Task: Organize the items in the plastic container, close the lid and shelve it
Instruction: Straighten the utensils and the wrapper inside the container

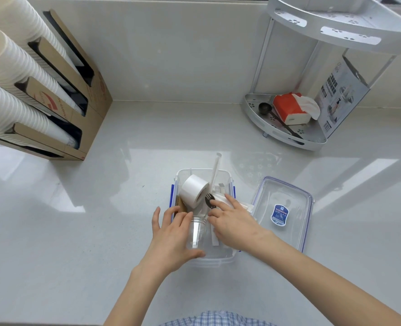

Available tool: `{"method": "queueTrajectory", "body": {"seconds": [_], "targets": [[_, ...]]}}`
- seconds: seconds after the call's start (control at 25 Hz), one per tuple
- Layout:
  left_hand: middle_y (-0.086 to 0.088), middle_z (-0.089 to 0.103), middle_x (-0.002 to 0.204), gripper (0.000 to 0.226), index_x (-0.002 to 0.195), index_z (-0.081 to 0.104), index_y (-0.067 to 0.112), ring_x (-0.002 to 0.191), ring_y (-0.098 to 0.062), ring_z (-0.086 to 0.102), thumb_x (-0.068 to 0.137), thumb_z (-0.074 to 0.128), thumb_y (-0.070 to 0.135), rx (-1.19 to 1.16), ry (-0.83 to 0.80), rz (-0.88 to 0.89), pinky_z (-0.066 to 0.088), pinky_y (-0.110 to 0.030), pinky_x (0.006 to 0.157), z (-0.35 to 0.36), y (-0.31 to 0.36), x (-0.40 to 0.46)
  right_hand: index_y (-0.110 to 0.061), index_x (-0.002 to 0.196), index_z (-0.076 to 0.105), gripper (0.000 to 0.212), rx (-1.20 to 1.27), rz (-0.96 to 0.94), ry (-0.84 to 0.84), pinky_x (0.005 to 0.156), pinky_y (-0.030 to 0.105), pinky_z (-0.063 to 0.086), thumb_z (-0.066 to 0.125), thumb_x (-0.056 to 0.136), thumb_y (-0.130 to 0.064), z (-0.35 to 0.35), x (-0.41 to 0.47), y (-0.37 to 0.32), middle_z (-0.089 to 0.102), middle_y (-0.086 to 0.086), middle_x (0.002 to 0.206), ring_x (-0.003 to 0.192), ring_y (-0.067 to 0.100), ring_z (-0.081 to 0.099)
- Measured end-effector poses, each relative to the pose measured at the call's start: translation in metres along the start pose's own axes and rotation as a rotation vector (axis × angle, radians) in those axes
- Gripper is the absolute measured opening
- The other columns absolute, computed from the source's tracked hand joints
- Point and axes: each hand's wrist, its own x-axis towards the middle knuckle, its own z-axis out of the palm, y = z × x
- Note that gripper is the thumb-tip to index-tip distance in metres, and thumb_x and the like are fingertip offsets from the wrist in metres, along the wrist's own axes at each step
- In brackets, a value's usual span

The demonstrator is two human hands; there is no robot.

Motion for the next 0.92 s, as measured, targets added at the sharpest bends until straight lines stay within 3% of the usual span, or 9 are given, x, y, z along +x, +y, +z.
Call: {"method": "queueTrajectory", "body": {"seconds": [0.12,0.2,0.4,0.56,0.72,0.84,0.92], "targets": [[0.011,0.03,0.145,0.109,0.142,0.017,0.02,0.141,-0.014,0.003,0.052,0.032,0.079,0.021,-0.003,0.017,-0.023,-0.043,0.108,-0.001,-0.002,0.002,-0.012,0.131,0.044,0.038,0.128,0.032,0.05,0.119,0.042,0.001,0.036,0.094,-0.017,-0.003,0.0,-0.001,0.051,0.006,0.136,0.141,0.018,0.024],[0.013,0.034,0.143,0.111,0.14,0.023,0.023,0.141,-0.014,0.004,0.044,0.016,0.078,0.026,0.011,0.031,-0.025,-0.04,0.103,-0.001,-0.003,0.001,-0.014,0.129,0.047,0.037,0.16,0.027,0.057,0.118,0.041,0.003,0.037,0.094,-0.018,-0.004,0.0,-0.002,0.056,0.005,0.131,0.139,0.017,0.029],[0.015,0.047,0.133,0.095,0.128,0.043,0.027,0.141,-0.014,0.012,0.053,0.004,0.071,0.026,0.064,0.028,-0.024,-0.039,0.101,0.002,-0.003,0.001,-0.013,0.121,0.054,0.033,0.148,0.004,0.052,0.118,0.04,0.005,0.038,0.093,-0.018,-0.003,-0.001,-0.004,0.061,0.007,0.119,0.129,0.022,0.041],[0.015,0.05,0.13,0.092,0.128,0.044,0.028,0.138,-0.012,0.019,0.056,-0.001,0.064,-0.032,0.109,-0.007,-0.02,-0.035,0.103,-0.002,-0.002,0.003,-0.015,0.124,0.053,0.034,0.244,0.008,0.081,0.118,0.037,0.009,0.036,0.094,-0.02,-0.006,-0.001,-0.004,0.06,0.007,0.123,0.124,0.022,0.046],[0.012,0.052,0.128,0.084,0.127,0.045,0.028,0.129,-0.011,0.033,0.062,0.004,0.061,-0.145,0.169,-0.027,-0.007,-0.029,0.105,-0.008,0.0,0.008,-0.014,0.119,0.057,0.032,0.437,0.034,0.223,0.113,0.033,0.027,0.037,0.095,-0.018,-0.017,-0.001,-0.005,0.065,0.006,0.117,0.113,0.022,0.054],[0.006,0.053,0.128,0.05,0.125,0.048,0.024,0.125,-0.014,0.038,0.084,0.033,0.048,-0.232,0.255,-0.059,0.006,-0.025,0.102,-0.014,-0.002,0.014,-0.015,0.114,0.06,0.029,0.58,0.129,0.329,0.093,0.035,0.044,0.04,0.094,-0.018,-0.028,-0.001,0.001,0.066,0.006,0.112,0.108,0.023,0.056],[0.005,0.052,0.128,0.038,0.126,0.047,0.022,0.123,-0.015,0.039,0.09,0.043,0.033,-0.247,0.285,-0.058,0.013,-0.025,0.1,-0.018,-0.001,0.019,-0.017,0.116,0.059,0.029,0.627,0.229,0.364,0.093,0.035,0.044,0.042,0.093,-0.02,-0.032,-0.001,0.011,0.063,0.005,0.117,0.112,0.021,0.054]]}}
